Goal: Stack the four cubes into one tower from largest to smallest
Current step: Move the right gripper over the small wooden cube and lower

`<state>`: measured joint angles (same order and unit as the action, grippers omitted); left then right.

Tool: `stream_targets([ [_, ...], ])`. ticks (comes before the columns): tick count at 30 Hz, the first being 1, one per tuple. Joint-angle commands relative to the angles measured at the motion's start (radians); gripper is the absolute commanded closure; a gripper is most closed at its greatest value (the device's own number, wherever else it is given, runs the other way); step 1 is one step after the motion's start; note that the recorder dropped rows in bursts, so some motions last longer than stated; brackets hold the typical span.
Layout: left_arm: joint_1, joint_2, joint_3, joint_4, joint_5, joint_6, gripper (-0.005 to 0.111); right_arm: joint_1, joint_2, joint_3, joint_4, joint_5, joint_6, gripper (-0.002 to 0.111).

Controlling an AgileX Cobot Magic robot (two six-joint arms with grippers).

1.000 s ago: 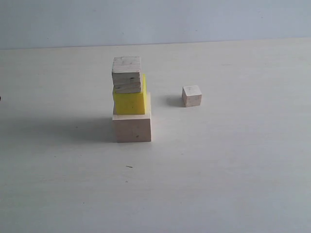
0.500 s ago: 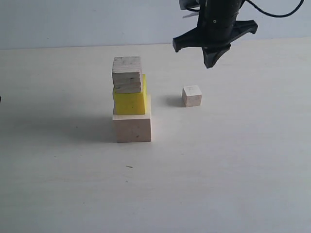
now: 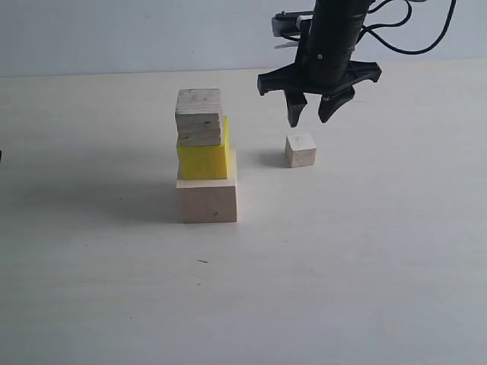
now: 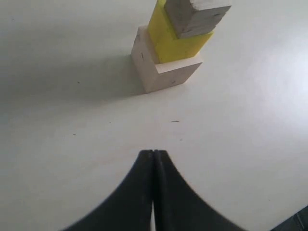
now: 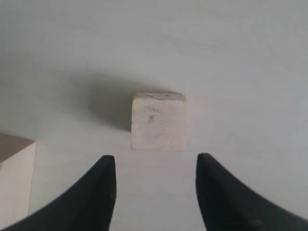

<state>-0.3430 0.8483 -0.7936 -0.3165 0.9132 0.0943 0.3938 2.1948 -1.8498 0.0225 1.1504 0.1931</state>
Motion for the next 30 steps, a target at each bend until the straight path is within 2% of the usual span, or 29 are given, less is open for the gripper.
stream_targets([
  [1,-0.006,0.002,0.003,-0.018,-0.011,-0.005,0.107,-0.025,0.032,-0.048,0.009,-0.001,-0.006,0.057],
  [9,-0.006,0.002,0.003,-0.032,-0.011,-0.005,0.107,-0.039,0.095,-0.131,0.127,0.062,-0.016,0.057],
  [17,-0.006,0.002,0.003,-0.036,-0.018,-0.005,0.107,-0.041,0.114,-0.133,0.093,0.042,-0.010,0.057],
  [19,-0.006,0.002,0.003,-0.038,-0.027,-0.005,0.107,-0.041,0.125,-0.137,0.109,0.024,-0.014,0.054],
  [25,-0.006,0.002,0.003,-0.038,-0.030,-0.005,0.107,-0.039,0.145,-0.266,0.097,0.071,-0.017,0.051],
  [30,-0.006,0.002,0.003,-0.038,-0.030,-0.005,0.107,-0.039,0.155,-0.282,0.074,0.071,-0.017,0.051],
])
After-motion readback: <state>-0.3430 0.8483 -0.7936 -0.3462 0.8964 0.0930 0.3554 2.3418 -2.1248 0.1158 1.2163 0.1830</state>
